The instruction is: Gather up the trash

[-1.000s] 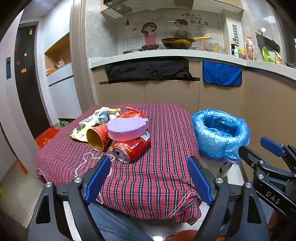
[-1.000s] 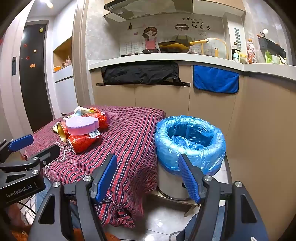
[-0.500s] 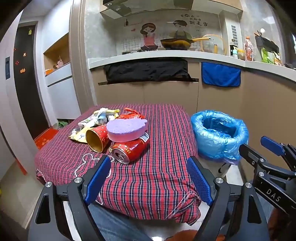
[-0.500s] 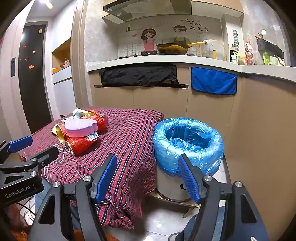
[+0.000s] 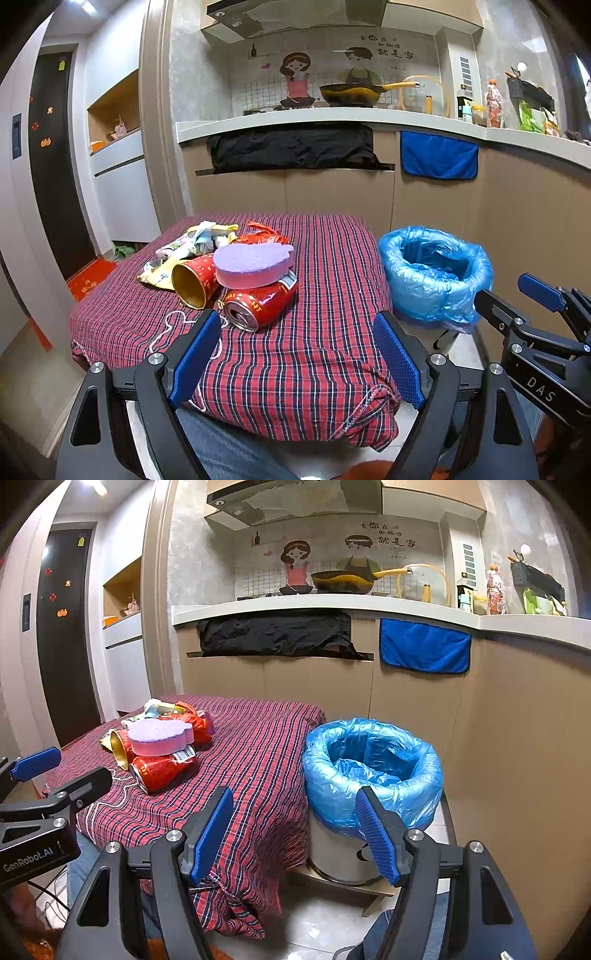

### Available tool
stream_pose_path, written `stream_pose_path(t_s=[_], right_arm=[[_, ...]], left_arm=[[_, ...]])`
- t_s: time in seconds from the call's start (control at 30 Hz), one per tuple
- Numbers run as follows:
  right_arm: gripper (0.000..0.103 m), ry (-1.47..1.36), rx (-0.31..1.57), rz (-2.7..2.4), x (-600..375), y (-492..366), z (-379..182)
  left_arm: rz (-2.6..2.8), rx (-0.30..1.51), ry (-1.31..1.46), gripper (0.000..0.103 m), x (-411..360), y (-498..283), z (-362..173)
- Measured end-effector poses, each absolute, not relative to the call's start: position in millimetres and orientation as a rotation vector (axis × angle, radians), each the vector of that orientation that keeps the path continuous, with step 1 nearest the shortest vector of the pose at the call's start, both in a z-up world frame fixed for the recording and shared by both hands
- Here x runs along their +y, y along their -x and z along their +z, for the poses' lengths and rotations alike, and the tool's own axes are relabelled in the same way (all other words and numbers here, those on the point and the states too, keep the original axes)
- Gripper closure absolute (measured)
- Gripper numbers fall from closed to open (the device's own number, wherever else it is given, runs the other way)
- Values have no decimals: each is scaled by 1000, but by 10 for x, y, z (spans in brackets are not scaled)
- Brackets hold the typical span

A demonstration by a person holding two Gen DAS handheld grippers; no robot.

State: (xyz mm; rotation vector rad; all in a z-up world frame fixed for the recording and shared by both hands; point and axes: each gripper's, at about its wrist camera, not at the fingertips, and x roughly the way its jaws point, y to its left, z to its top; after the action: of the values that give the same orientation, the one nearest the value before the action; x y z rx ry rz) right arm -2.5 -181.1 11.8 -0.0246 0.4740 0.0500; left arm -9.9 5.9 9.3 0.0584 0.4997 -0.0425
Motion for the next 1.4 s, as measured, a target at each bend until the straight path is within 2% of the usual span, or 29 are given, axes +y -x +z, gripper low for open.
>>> stream_pose_path(t_s=[1.4], right_arm=[[37,28,473,41,-1823,23,121]], left_arm=[[-51,503,-61,18,-28,146,62]])
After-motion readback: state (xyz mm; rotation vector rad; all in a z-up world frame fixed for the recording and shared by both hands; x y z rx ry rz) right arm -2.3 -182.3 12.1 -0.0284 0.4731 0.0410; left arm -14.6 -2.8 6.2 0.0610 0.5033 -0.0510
